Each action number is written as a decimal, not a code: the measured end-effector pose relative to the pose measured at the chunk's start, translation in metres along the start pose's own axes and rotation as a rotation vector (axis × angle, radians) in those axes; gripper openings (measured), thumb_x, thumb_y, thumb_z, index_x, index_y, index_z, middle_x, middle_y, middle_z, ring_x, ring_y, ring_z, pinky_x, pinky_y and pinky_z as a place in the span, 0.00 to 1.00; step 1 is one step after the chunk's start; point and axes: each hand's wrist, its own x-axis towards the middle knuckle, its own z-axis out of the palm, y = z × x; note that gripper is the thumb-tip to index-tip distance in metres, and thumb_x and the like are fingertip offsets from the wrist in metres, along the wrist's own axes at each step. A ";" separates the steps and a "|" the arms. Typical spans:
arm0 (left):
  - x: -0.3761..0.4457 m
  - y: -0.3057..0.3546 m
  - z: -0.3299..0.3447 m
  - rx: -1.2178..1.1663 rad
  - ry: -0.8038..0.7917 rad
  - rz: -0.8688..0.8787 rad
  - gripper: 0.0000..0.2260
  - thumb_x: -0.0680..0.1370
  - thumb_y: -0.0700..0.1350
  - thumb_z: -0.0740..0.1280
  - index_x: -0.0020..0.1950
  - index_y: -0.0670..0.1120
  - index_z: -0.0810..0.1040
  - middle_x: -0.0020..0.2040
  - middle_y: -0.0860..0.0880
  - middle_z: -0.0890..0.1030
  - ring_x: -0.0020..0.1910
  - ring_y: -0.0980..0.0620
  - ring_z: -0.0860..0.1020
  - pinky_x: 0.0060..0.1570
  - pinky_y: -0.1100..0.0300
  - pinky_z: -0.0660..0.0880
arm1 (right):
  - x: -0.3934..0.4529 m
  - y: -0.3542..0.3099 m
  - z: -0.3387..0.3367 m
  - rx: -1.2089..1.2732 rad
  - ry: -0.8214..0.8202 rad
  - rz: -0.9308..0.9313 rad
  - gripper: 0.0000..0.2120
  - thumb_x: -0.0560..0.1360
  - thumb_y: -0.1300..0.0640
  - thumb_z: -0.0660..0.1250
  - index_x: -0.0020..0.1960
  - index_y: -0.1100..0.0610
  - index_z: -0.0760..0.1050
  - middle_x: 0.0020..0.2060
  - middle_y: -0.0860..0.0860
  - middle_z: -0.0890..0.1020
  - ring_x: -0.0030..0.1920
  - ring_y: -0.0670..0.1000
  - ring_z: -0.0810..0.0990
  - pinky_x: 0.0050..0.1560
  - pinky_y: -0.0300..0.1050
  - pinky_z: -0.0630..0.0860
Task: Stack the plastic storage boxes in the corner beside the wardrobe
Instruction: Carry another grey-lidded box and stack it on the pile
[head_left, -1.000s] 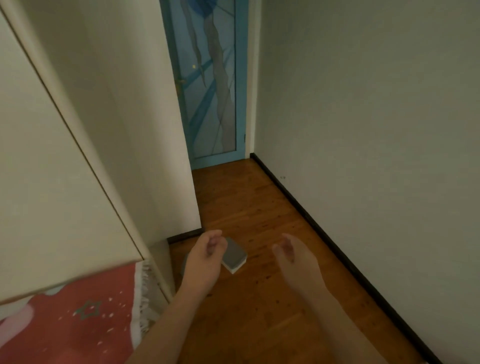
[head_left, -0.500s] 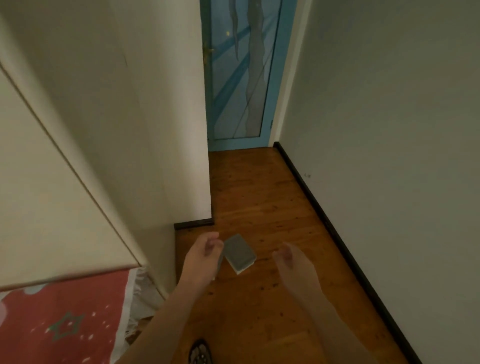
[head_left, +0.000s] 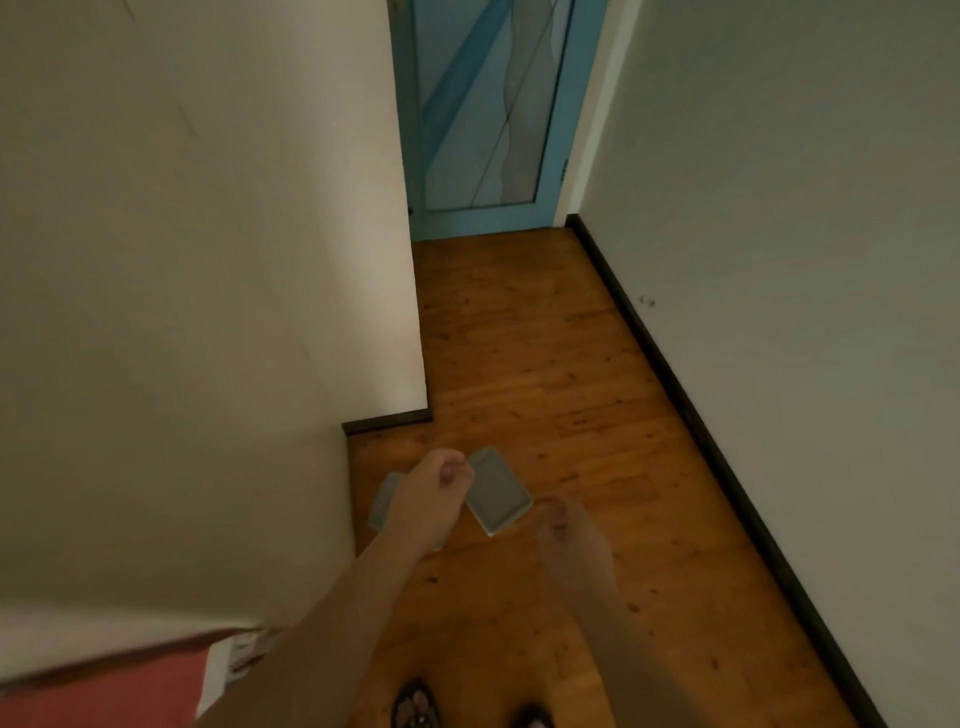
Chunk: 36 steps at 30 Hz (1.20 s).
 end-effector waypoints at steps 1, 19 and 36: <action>0.014 -0.004 0.004 0.013 -0.009 -0.005 0.13 0.81 0.53 0.62 0.64 0.52 0.75 0.57 0.55 0.77 0.55 0.57 0.74 0.51 0.63 0.69 | 0.013 0.004 0.007 0.005 0.006 0.012 0.17 0.82 0.53 0.58 0.69 0.55 0.68 0.52 0.48 0.75 0.49 0.48 0.75 0.45 0.42 0.73; 0.266 -0.207 0.167 0.144 0.015 -0.038 0.12 0.82 0.49 0.62 0.64 0.48 0.76 0.57 0.52 0.78 0.55 0.55 0.75 0.49 0.63 0.69 | 0.255 0.213 0.202 0.014 0.014 0.096 0.24 0.80 0.49 0.61 0.74 0.57 0.65 0.65 0.55 0.75 0.61 0.56 0.76 0.54 0.48 0.73; 0.477 -0.393 0.278 0.487 -0.099 0.072 0.24 0.83 0.53 0.57 0.76 0.42 0.64 0.73 0.41 0.69 0.71 0.42 0.68 0.69 0.53 0.65 | 0.404 0.377 0.379 0.111 0.182 0.216 0.29 0.79 0.48 0.63 0.74 0.61 0.61 0.70 0.59 0.67 0.68 0.61 0.69 0.63 0.56 0.71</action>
